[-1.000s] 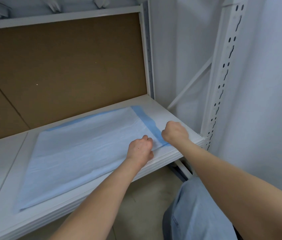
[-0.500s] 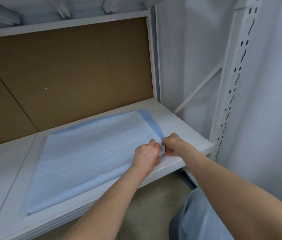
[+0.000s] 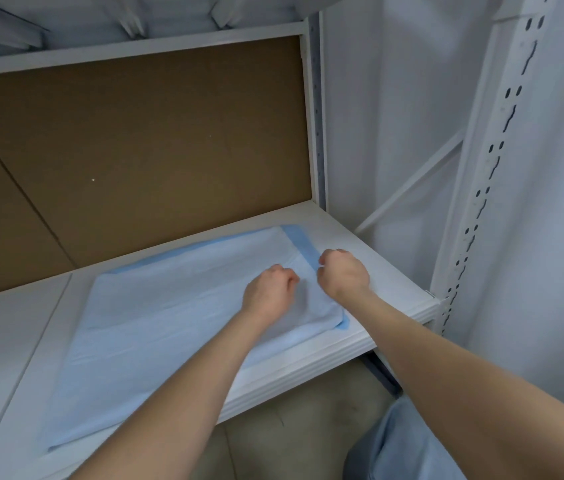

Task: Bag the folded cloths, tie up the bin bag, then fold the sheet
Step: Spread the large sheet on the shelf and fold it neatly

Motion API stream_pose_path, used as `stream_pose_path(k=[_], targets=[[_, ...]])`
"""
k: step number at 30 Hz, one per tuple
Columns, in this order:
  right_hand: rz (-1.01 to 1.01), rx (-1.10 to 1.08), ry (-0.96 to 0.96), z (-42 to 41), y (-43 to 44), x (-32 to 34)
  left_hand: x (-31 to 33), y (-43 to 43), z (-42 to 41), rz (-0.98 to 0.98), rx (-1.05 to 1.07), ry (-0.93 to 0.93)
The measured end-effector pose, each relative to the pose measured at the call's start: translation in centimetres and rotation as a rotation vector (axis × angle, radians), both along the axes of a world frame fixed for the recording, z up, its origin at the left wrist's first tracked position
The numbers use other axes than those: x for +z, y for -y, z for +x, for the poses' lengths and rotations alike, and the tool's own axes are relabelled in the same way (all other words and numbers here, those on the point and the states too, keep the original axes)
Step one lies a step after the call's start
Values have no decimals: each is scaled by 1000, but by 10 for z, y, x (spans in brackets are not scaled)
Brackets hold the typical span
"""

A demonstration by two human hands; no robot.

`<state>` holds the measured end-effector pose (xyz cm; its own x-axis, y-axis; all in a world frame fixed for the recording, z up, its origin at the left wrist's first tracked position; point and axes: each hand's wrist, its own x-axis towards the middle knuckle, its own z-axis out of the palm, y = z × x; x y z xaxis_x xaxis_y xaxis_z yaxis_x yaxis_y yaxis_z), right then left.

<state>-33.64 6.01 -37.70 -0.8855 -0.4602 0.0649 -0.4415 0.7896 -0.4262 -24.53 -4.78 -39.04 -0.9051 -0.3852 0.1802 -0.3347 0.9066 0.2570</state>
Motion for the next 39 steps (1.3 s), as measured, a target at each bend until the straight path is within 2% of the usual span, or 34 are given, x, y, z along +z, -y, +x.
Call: stream_pose_path(k=[3, 6, 12, 21, 26, 31, 39], targets=[[85, 125, -34, 7, 16, -12, -6, 30, 2, -6, 57, 160], [152, 85, 25, 7, 23, -22, -16, 45, 4, 16, 77, 301], [51, -28, 117, -5, 35, -23, -14, 49, -10, -48, 99, 428], [-154, -121, 484, -27, 41, -17, -7, 54, -16, -69, 90, 449], [-189, -99, 556, -34, 39, -17, -2, 52, -19, -47, 75, 450], [-139, -70, 550, -34, 40, -17, -2, 50, -21, -64, 68, 464], [34, -15, 314, -29, 30, -20, -8, 45, -18, -76, 76, 474]])
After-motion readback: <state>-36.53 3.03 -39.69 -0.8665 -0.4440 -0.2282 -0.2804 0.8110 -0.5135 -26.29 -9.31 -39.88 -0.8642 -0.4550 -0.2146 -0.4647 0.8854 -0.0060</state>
